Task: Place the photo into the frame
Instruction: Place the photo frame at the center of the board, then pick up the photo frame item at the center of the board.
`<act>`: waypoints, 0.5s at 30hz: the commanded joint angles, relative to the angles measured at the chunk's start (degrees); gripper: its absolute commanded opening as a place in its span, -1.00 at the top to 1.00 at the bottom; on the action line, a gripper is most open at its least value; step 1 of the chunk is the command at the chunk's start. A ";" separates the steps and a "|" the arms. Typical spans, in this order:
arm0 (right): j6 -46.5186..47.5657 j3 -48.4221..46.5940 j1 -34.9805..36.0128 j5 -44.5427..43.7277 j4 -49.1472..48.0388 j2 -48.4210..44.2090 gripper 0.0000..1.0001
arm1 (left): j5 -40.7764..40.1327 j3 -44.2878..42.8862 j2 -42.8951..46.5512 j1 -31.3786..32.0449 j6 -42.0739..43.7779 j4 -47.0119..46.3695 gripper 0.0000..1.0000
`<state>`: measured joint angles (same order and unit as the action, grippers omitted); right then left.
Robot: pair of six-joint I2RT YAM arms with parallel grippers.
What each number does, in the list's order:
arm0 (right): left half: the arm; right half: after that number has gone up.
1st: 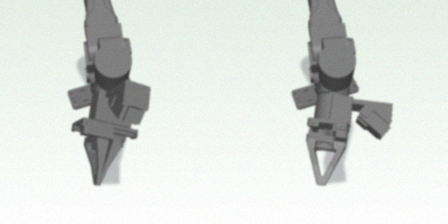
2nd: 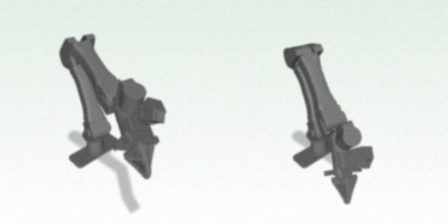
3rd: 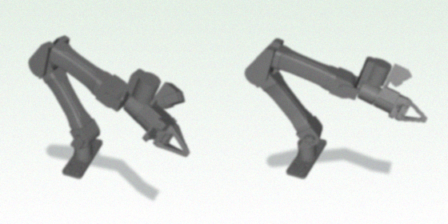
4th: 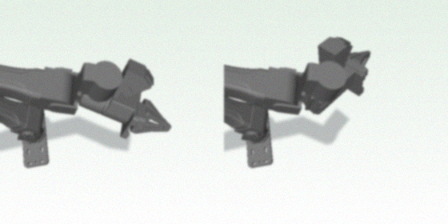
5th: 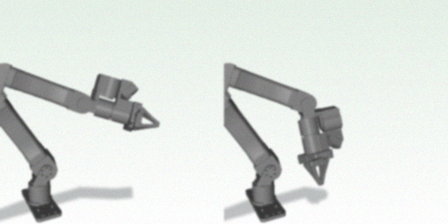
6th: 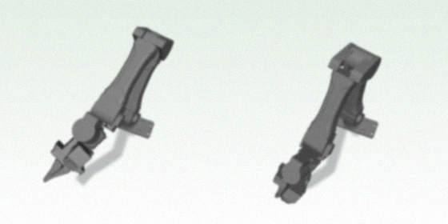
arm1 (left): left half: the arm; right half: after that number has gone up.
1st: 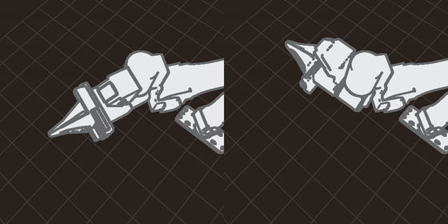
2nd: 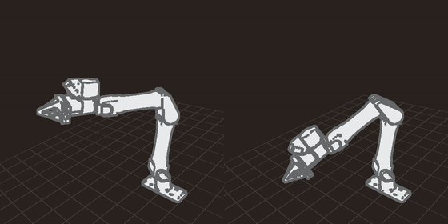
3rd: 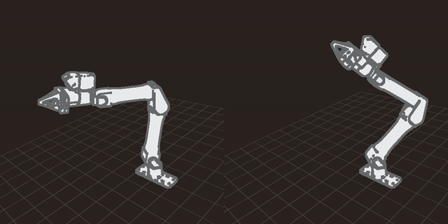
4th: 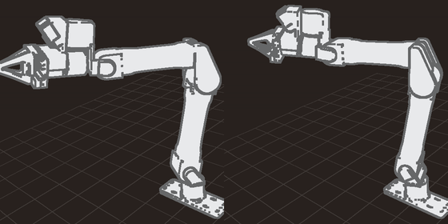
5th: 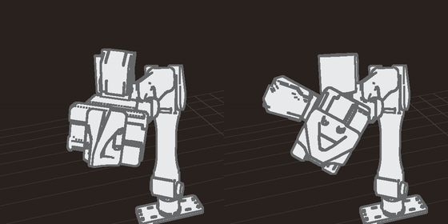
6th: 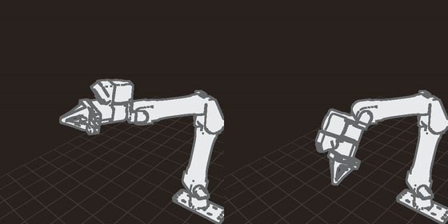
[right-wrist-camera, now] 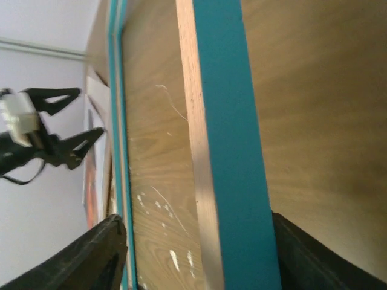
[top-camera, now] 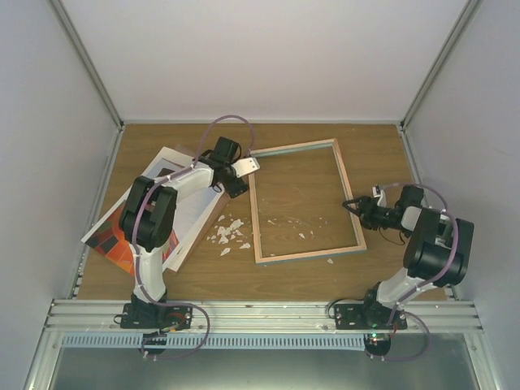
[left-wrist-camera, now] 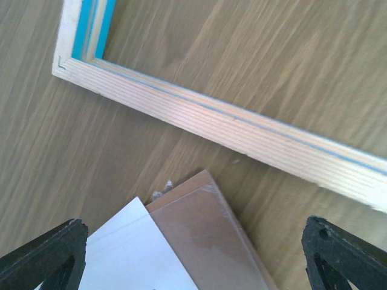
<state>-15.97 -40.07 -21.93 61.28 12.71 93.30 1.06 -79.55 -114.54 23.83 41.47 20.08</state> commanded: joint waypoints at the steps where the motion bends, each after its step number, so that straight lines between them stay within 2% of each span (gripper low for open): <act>1: 1.51 2.72 0.38 -6.12 3.42 -4.88 -0.36 | 6.92 -2.17 5.67 -0.50 -6.30 3.66 -0.94; 5: 0.69 5.12 0.40 -11.16 3.78 -11.30 -0.61 | 10.93 -3.26 7.48 -2.87 -9.14 6.68 -0.94; 8: 0.85 4.10 0.00 -15.90 5.14 -12.04 -0.98 | 14.23 -3.33 8.73 -5.89 -10.83 8.95 -0.95; 12: 1.11 3.33 -1.52 -18.86 4.92 -14.24 -0.99 | 17.06 -1.36 10.61 -11.13 -10.54 10.83 -0.95; 15: 1.35 0.50 0.08 -14.72 4.31 -14.81 -0.99 | 20.53 -0.40 11.94 -16.35 -8.91 13.58 -0.95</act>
<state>-15.25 -35.70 -22.98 45.76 17.32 80.16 15.75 -81.41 -105.84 12.78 32.32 29.61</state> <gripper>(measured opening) 0.995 0.973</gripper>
